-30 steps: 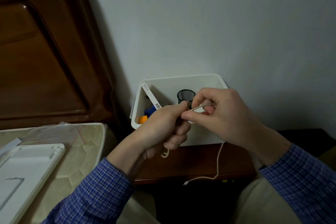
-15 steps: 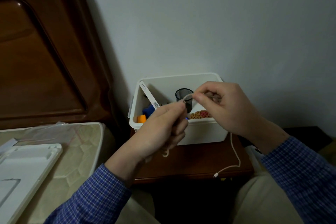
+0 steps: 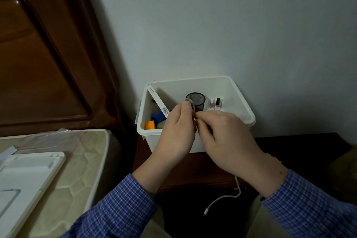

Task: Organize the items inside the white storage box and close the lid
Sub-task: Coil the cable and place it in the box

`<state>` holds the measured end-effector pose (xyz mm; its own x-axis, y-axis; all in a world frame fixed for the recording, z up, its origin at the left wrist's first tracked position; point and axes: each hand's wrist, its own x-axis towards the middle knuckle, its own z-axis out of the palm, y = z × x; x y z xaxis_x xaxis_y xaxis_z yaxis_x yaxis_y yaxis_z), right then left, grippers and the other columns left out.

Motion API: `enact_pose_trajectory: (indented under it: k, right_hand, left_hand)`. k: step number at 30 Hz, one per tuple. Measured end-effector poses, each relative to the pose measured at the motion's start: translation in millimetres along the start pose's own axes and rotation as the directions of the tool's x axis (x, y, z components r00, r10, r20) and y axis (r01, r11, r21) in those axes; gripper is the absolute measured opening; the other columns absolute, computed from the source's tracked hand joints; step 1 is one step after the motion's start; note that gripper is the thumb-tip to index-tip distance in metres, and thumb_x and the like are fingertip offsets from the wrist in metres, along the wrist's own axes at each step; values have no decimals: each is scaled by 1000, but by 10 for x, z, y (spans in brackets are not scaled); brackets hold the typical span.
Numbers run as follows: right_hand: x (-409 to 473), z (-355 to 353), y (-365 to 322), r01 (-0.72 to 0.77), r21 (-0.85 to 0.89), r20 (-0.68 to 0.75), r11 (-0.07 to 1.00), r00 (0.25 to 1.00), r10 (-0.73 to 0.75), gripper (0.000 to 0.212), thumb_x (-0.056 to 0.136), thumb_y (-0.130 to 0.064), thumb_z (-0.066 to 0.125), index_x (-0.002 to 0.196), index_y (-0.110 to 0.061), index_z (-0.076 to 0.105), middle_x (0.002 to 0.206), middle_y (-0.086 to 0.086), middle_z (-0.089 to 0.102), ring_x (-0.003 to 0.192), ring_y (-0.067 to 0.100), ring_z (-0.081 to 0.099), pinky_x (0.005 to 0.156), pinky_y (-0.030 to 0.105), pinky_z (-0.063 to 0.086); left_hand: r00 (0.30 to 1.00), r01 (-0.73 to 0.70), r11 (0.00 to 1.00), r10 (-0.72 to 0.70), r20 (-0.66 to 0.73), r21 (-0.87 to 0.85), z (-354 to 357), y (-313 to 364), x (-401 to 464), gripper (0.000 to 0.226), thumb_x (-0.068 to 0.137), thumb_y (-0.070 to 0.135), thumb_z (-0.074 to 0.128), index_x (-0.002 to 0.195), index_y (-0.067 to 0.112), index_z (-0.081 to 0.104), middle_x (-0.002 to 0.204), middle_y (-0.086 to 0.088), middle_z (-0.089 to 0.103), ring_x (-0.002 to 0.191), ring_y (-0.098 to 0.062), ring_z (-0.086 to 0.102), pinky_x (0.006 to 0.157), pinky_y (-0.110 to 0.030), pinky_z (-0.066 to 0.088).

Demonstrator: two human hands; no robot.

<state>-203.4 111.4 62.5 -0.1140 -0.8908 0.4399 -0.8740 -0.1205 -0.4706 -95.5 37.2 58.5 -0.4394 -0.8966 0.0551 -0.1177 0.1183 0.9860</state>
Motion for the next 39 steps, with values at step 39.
enact_pose_trajectory:
  k: [39]
  right_hand:
    - [191,-387,332,264,179,91,948,955,-283,21,86,-45,69,73,-29,68,55,-13,47,58,7,50,58,22,40]
  left_hand:
    - [754,372,928,-311,579,15,-178,79,47,37,99,44,53,71,20,59,59,-7,52,43,-9,22,36,-10,18]
